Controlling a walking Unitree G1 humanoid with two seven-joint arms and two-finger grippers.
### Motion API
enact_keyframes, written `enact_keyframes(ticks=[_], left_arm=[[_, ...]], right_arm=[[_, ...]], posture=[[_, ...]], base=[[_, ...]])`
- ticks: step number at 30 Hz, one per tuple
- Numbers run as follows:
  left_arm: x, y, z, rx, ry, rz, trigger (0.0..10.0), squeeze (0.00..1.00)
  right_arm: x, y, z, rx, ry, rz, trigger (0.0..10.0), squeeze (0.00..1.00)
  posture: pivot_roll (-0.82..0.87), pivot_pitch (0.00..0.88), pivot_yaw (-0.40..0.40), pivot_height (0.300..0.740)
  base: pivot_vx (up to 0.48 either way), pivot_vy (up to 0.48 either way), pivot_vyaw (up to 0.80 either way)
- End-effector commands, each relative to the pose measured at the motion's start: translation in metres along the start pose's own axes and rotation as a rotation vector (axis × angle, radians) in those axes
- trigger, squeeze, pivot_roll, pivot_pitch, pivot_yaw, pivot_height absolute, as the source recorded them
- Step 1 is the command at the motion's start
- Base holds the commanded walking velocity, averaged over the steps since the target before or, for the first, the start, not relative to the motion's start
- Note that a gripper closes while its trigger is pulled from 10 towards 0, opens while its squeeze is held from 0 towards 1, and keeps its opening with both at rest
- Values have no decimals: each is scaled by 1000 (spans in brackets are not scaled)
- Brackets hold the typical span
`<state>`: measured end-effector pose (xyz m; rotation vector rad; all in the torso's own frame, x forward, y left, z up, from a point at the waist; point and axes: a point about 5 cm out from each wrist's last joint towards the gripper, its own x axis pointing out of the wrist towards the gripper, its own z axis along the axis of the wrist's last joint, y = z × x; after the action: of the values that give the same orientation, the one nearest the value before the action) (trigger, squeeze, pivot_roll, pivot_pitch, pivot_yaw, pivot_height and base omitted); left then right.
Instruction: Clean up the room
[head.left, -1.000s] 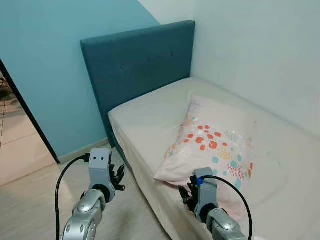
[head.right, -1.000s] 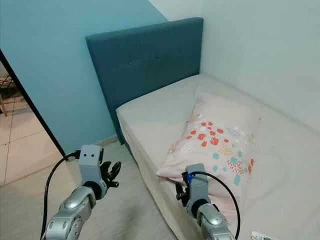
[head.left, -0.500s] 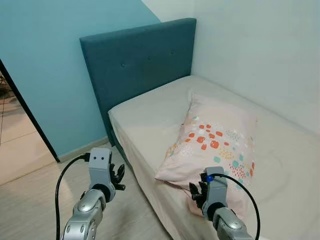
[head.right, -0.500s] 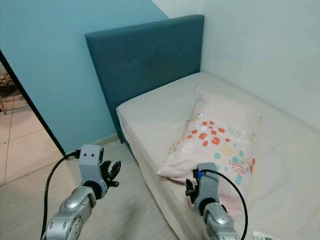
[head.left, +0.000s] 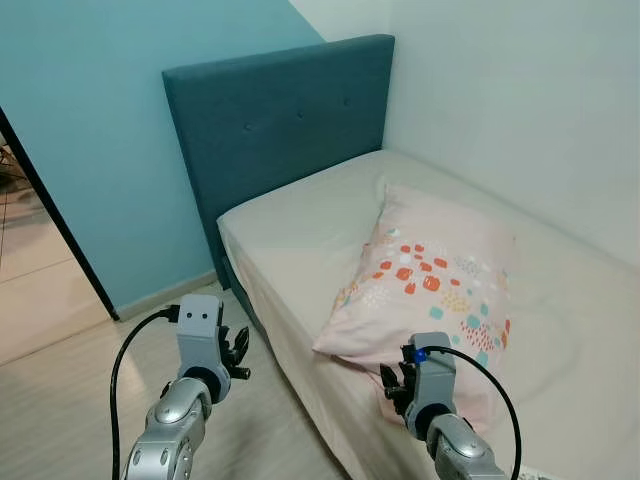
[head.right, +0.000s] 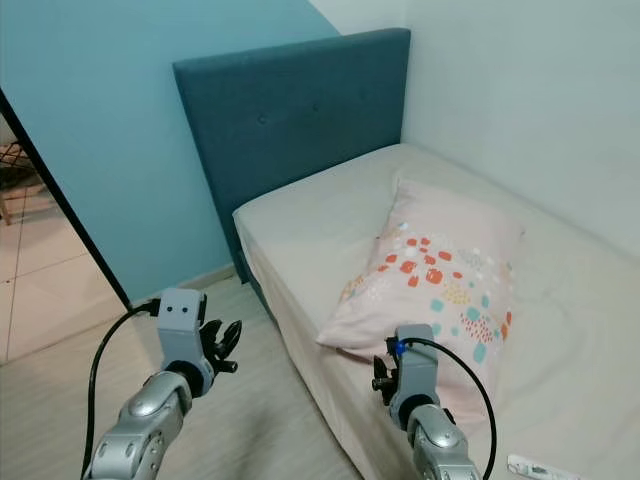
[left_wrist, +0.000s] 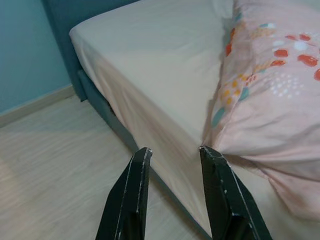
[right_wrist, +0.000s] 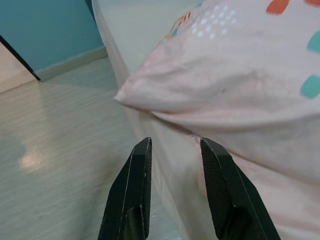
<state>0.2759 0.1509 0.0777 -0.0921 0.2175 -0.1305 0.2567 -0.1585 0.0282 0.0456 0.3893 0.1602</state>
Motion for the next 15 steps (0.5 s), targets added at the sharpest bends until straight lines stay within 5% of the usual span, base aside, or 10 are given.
enact_keyframes(ticks=[1, 15], left_arm=[[-1, 4, -3, -5, 9, 14, 10000, 0], [-1, 3, -3, 6, 9, 4, 10000, 0]], right_arm=[[1, 1, 2, 0, -12, 0, 10000, 0], [-1, -1, 0, 4, -15, -17, 10000, 0]], posture=[[30, 14, 27, 637], [29, 18, 34, 614]], base=[[0, 0, 0], [0, 0, 0]])
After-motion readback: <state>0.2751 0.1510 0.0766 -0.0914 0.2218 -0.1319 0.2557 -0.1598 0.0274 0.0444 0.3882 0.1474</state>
